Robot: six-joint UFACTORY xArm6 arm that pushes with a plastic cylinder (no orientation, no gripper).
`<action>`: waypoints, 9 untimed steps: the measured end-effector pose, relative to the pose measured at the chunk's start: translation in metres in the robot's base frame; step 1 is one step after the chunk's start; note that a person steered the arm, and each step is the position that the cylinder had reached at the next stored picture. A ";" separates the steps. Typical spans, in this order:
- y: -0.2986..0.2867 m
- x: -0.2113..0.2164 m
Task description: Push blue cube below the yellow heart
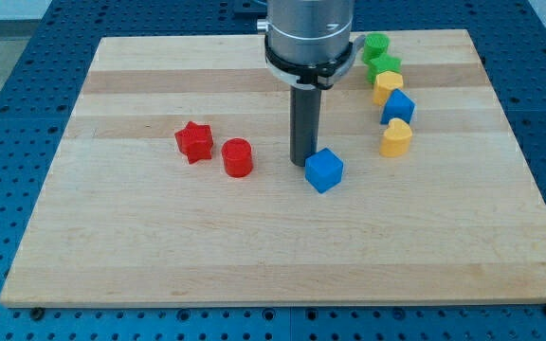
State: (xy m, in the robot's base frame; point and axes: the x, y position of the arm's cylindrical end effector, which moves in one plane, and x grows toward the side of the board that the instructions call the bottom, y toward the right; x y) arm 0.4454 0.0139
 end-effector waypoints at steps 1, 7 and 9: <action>-0.013 0.015; 0.018 0.014; 0.051 0.014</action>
State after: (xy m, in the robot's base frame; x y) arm 0.4595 0.0644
